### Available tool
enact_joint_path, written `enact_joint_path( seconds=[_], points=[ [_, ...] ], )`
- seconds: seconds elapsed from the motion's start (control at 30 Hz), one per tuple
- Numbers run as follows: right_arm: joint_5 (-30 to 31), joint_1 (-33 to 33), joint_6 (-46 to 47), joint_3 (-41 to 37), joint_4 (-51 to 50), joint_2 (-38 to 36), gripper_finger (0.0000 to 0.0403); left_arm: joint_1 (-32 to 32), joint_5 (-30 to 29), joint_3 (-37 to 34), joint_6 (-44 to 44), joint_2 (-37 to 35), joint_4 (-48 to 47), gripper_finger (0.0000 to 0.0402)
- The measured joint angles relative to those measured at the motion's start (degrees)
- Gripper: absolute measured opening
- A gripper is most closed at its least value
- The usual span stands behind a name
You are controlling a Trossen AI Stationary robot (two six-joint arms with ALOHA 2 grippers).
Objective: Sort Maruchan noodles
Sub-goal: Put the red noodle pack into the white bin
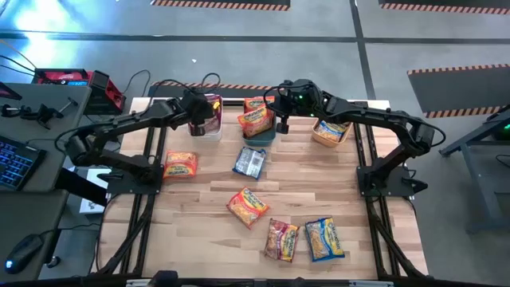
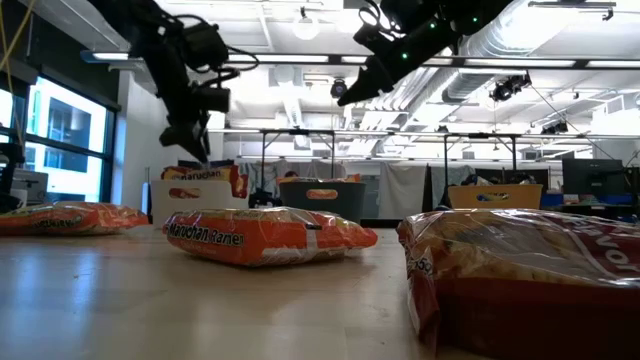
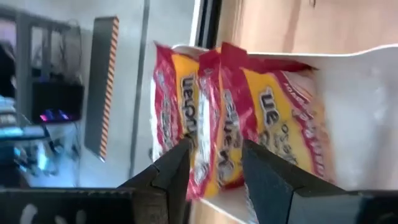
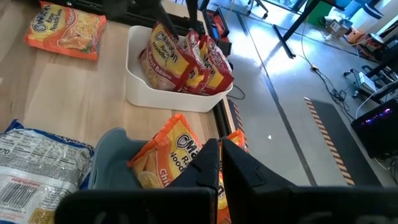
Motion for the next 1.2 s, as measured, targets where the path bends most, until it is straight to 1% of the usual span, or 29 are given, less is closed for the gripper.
enact_joint_path(
  seconds=[0.17, 0.23, 0.33, 0.4, 0.53, 0.6, 0.67, 0.73, 0.87, 0.97, 1.07, 1.2],
  points=[
    [0.00, 0.00, -0.02, -0.02, -0.63, 0.00, 0.0000, -1.32, 2.26, 0.00, -12.26, -3.46, -9.50, 0.0112],
    [0.00, 0.00, -0.02, -0.02, -0.64, 0.00, 0.0000, -1.80, 5.76, 0.00, -17.68, -3.86, -13.97, 0.0097],
    [0.00, 0.00, -0.15, -0.02, -0.64, 0.00, 0.0000, -1.74, 13.74, -0.02, -26.17, -2.81, -17.38, 0.0070],
    [0.00, 0.00, -0.17, -0.02, -0.62, 0.00, 0.0000, -1.74, 15.16, -0.02, -29.62, -0.99, -17.42, 0.0048],
    [0.00, 0.00, -0.19, -0.02, -0.62, 0.00, 0.0000, -1.24, 10.45, 0.23, -32.68, 3.18, -13.31, 0.0010],
    [0.00, 0.00, -0.19, -0.02, -0.62, 0.00, 0.0000, -0.19, 10.18, 1.54, -33.89, 5.44, -14.10, 0.0003],
    [0.00, 0.00, -0.21, -0.02, -0.66, 0.00, 0.0000, 0.59, 10.82, 3.24, -34.36, 7.81, -15.03, 0.0003],
    [0.00, 0.00, -0.34, -0.02, -0.70, 0.00, 0.0000, 1.42, 11.39, 4.51, -34.08, 9.87, -17.86, 0.0004],
    [0.00, 0.00, -0.65, -0.02, -0.73, 0.00, 0.0000, 2.65, 10.18, 5.68, -32.49, 14.08, -20.45, 0.0003],
    [0.00, 0.00, -0.65, -0.02, -1.00, 0.00, 0.0000, 3.18, 9.39, 5.68, -31.50, 16.71, -20.49, 0.0001],
    [0.00, 0.00, -0.65, -0.02, -1.11, 0.00, 0.0000, 3.07, 6.00, 5.66, -31.37, 17.98, -19.13, 0.0001],
    [0.02, 0.00, -0.65, -0.02, -1.23, 0.00, 0.0000, 2.73, 2.35, 5.61, -30.87, 17.71, -15.00, 0.0001]
  ],
)
